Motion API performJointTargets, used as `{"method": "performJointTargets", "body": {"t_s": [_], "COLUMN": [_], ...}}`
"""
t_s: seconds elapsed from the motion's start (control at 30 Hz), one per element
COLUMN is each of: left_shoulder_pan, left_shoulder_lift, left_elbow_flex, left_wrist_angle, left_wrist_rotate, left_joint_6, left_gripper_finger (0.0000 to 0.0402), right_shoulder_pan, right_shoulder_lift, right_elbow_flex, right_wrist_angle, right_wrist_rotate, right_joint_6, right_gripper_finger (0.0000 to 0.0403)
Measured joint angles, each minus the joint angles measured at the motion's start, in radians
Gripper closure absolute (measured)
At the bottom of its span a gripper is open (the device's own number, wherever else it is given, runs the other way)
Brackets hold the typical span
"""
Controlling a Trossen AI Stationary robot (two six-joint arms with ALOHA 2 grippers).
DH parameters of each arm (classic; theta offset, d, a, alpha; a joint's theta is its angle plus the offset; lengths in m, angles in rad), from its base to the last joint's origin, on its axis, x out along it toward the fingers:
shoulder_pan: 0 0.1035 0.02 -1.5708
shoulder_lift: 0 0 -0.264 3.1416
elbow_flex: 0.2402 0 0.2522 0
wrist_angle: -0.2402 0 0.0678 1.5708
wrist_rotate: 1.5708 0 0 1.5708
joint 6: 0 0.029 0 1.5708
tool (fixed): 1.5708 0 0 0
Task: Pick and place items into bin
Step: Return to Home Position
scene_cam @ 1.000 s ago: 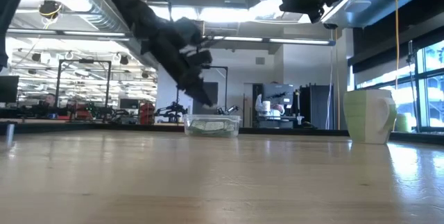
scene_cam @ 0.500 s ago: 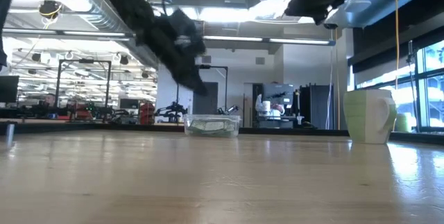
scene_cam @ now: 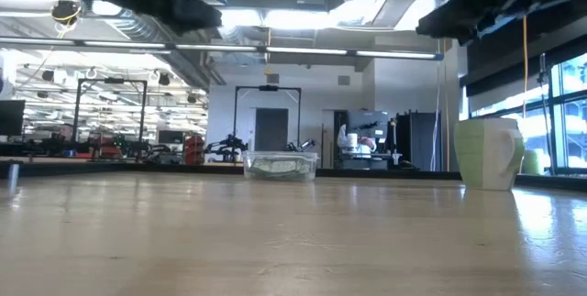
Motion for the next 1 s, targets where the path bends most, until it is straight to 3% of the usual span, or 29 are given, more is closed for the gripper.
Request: {"method": "performJointTargets", "body": {"t_s": [0.13,0.3,0.53,0.77,1.0], "left_shoulder_pan": [0.0,0.0,0.0,0.0,0.0], "left_shoulder_lift": [-0.206,-0.42,-0.654,-0.797,-0.853], "left_elbow_flex": [-0.142,-0.268,-0.388,-0.477,-0.552], "left_wrist_angle": [0.05,0.047,0.045,0.04,0.05], "left_wrist_rotate": [0.003,-0.004,-0.06,-0.137,-0.208], "left_joint_6": [-0.047,-0.105,-0.144,-0.169,-0.19], "left_gripper_finger": [0.0272,0.0272,0.0276,0.0286,0.0286], "right_shoulder_pan": [-0.069,-0.139,-0.172,-0.177,-0.177], "right_shoulder_lift": [-0.066,-0.143,-0.243,-0.344,-0.422], "right_elbow_flex": [-0.065,-0.127,-0.191,-0.254,-0.298], "right_wrist_angle": [0.048,0.084,0.116,0.114,0.116], "right_wrist_rotate": [-0.004,-0.11,-0.114,-0.116,-0.114], "right_joint_6": [-0.002,0.024,0.055,0.084,0.108], "right_gripper_finger": [0.0273,0.0273,0.0273,0.0273,0.0273]}}
